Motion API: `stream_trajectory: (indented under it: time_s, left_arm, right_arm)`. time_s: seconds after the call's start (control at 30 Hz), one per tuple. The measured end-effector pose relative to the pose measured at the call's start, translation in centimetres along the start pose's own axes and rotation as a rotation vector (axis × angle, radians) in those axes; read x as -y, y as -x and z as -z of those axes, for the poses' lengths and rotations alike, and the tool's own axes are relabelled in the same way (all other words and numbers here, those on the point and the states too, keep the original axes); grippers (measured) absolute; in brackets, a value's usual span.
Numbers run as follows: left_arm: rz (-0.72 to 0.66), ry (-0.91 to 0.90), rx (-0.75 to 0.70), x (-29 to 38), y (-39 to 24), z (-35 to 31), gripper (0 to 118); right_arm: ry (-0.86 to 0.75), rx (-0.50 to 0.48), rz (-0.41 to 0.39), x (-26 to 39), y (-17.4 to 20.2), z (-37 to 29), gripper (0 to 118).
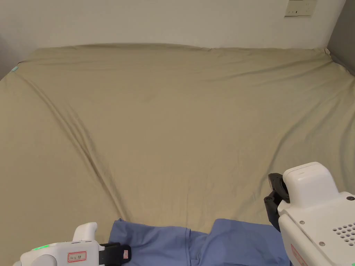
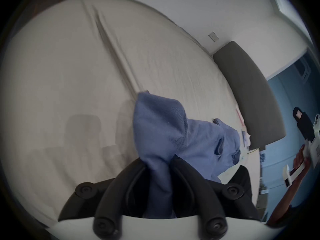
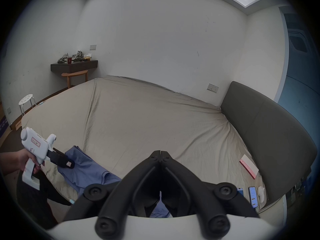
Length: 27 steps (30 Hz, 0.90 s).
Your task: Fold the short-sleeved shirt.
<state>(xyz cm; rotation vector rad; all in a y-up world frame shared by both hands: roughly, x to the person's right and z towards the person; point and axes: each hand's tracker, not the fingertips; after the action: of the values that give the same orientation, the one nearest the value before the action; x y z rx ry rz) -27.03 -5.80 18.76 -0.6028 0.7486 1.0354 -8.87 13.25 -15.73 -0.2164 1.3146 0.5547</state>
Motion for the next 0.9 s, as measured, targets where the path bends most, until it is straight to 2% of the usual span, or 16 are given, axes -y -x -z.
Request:
stream_trajectory:
  time_s: [0.17,0.27,0.43,0.5,0.6,0.7,0.77,0.9]
  left_arm:
    - [-0.065,-0.064,0.007,-1.2,2.7,-3.2,12]
    - [0.01,-0.125,-0.121,-2.3,4.6,-5.2,11]
    - [0.04,-0.205,-0.231,-3.8,5.9,-9.4,11]
    - [0.053,-0.235,-0.345,-4.8,7.6,-11.0,11]
    - [0.078,-0.259,-0.475,-5.5,6.7,-13.2,11]
    - [0.083,-0.245,-0.446,-6.1,5.1,-13.9,11]
    - [0.141,-0.218,-0.38,-5.9,2.2,-13.1,11]
    - [0.154,-0.162,-0.257,-5.5,-1.8,-10.4,11]
  right_arm:
    - [-0.01,-0.011,-0.002,-0.3,0.4,0.1,0]
    - [-0.013,-0.022,-0.007,-0.5,0.9,0.2,0]
    - [-0.016,-0.035,-0.017,-0.8,1.4,0.4,0]
    - [-0.018,-0.039,-0.017,-0.9,1.5,0.5,0]
    - [-0.021,-0.045,-0.015,-1.1,1.8,0.7,0]
    - [-0.024,-0.054,-0.019,-1.2,2.3,0.8,0]
    - [-0.022,-0.061,-0.022,-1.2,2.5,0.9,0]
    - [-0.015,-0.066,-0.021,-1.0,2.5,0.8,0]
